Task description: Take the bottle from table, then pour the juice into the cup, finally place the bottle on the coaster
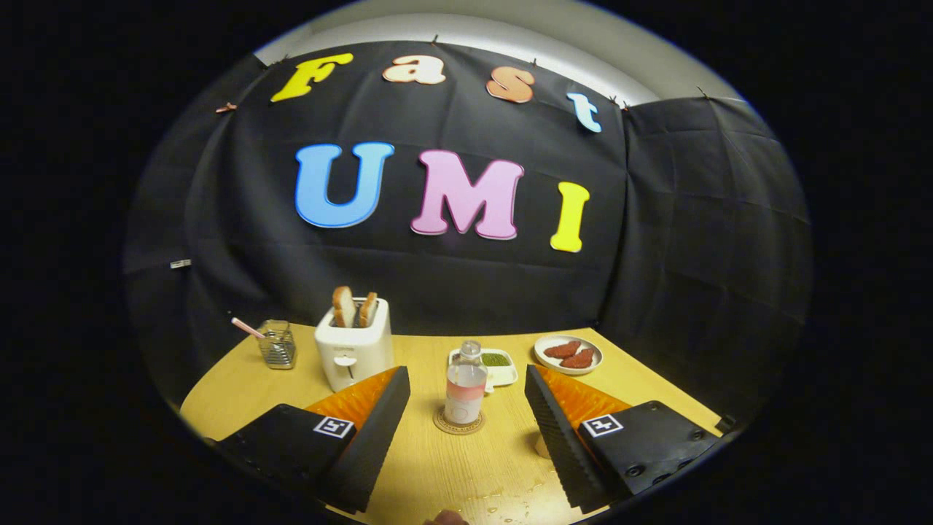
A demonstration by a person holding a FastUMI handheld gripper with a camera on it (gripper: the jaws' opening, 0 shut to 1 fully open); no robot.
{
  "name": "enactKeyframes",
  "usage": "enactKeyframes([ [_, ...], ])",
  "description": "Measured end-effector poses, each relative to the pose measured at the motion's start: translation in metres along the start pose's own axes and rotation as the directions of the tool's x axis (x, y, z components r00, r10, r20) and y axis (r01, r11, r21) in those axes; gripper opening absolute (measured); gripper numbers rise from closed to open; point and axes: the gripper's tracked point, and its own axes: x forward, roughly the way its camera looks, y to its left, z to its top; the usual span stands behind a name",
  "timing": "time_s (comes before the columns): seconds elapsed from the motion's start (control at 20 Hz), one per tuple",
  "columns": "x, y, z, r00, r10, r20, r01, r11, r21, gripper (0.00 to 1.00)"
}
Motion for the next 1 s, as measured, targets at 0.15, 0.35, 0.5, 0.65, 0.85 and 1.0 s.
enactKeyframes([
  [0.15,-0.039,0.003,0.039,0.994,0.086,0.064,-0.083,0.995,-0.05,0.97],
  [0.35,-0.074,-0.008,0.078,0.981,0.142,0.133,-0.137,0.989,-0.049,0.97],
  [0.5,-0.091,-0.026,0.092,0.974,0.16,0.16,-0.147,0.985,-0.094,0.97],
  [0.65,-0.102,-0.031,0.092,0.964,0.201,0.177,-0.182,0.976,-0.116,0.97],
  [0.85,-0.111,-0.043,0.081,0.954,0.245,0.174,-0.239,0.969,-0.057,0.97],
  [1.0,-0.109,-0.059,0.078,0.954,0.24,0.181,-0.237,0.971,-0.04,0.97],
])
